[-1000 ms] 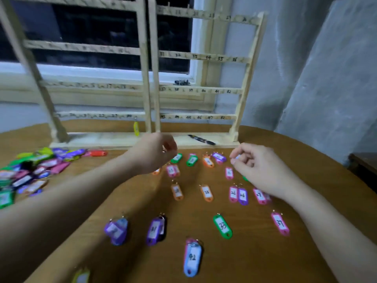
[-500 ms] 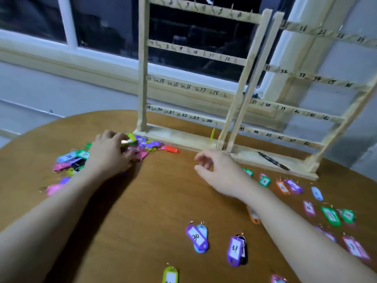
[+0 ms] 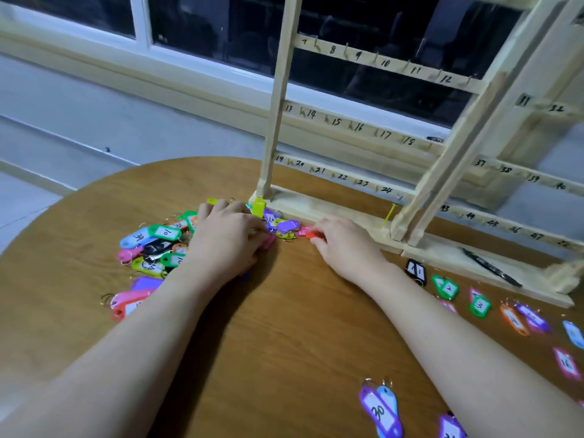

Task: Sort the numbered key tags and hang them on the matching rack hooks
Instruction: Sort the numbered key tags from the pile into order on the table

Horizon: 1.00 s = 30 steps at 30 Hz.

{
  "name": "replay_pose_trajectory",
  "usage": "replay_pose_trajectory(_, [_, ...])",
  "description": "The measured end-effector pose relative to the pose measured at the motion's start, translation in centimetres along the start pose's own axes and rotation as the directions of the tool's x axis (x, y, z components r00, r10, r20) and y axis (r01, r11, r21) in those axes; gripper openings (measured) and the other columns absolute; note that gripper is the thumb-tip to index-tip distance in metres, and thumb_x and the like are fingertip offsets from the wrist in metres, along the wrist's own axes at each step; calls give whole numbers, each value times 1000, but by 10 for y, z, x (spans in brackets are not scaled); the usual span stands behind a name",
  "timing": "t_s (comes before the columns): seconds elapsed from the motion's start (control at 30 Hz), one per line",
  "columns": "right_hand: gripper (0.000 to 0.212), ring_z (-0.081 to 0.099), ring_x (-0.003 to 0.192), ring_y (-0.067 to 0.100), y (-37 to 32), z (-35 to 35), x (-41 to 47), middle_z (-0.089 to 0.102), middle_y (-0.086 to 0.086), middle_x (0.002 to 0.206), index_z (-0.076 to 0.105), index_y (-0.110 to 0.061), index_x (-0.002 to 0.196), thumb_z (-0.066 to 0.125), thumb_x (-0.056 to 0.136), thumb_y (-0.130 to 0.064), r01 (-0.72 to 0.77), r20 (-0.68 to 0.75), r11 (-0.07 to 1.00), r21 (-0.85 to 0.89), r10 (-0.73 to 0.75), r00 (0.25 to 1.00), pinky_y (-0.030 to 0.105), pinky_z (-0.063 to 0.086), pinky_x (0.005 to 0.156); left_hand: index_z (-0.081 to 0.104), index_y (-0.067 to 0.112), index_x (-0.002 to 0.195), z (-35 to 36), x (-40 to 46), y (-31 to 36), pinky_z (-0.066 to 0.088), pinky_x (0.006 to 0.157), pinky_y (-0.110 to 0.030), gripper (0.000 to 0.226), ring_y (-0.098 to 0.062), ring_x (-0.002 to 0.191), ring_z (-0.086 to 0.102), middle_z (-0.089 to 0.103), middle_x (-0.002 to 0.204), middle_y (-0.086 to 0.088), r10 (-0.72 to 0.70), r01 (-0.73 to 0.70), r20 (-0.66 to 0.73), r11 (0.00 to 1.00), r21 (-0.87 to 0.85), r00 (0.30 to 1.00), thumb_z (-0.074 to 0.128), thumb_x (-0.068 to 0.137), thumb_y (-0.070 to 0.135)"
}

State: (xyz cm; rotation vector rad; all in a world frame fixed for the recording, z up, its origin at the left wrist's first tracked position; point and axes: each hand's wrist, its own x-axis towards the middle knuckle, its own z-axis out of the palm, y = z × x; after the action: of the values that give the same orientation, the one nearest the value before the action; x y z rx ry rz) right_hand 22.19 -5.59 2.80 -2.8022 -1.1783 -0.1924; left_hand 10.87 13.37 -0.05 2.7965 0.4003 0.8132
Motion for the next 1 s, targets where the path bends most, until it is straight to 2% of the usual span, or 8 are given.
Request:
replay_pose_trajectory(0.13, [28,61,94,29,3,-3,-3,65,7,97,70,-11,101,46,106,-24,-10,1,1000,2,10,1000,46,52,85,77,29,83,0,3,-1,31,83,-40,16,-26,94,55,66,91,3,30,-29,-22,999,32,999,67,90,41])
replay_pose_trajectory(0.23, [28,66,76,24,4,-10,-14,68,5,81,69,-15,83,50,102,-20,-129,6,954,271,132,991,45,56,74,76,25,88,0,3,1,33,85,-40,16,-27,96,56,68,93,0,35,-34,-21,998,46,999,63,93,33])
replay_pose_trajectory(0.33, [17,76,71,19,5,-19,-31,75,11,85,71,-10,90,57,99,-11,-271,119,691,670,260,958,34,62,74,74,23,96,-1,1,2,32,86,-39,19,-27,100,57,68,99,-1,20,-18,-26,998,68,999,62,92,37])
replay_pose_trajectory(0.47, [11,77,77,21,11,-31,-55,76,14,94,70,-3,106,62,98,-4,-335,207,445,830,313,927,23,61,69,74,23,98,-5,-1,3,28,85,-41,25,-30,104,58,68,104,-5,9,-13,41,996,90,999,60,94,43])
replay_pose_trajectory(0.67, [7,77,80,20,19,-45,-95,77,13,91,69,-3,100,63,97,-2,-319,184,451,834,318,930,23,62,69,70,25,82,-11,-6,11,21,78,-36,10,-24,96,59,71,89,4,-15,18,30,994,-111,999,69,88,33])
replay_pose_trajectory(0.73, [5,77,78,18,19,-47,-111,76,13,89,68,-1,98,64,96,-2,-299,134,481,824,348,928,22,61,65,70,23,77,-14,-11,21,30,81,-36,10,-23,90,60,69,83,5,-16,18,9,969,-247,1000,70,87,26])
replay_pose_trajectory(0.87, [7,73,66,11,21,-50,-146,76,5,81,69,-6,91,66,97,-9,-271,60,568,777,362,930,18,54,59,72,16,79,-28,-25,48,39,69,-31,15,-15,70,54,60,76,-4,-95,107,54,740,-664,994,74,90,25])
replay_pose_trajectory(1.0, [12,63,54,1,29,-61,-175,73,6,76,71,-5,90,62,98,-9,-253,21,590,766,371,929,13,48,53,65,9,79,-37,-44,75,37,65,-31,24,-13,67,48,58,69,-2,-50,250,255,448,-859,966,63,98,23])
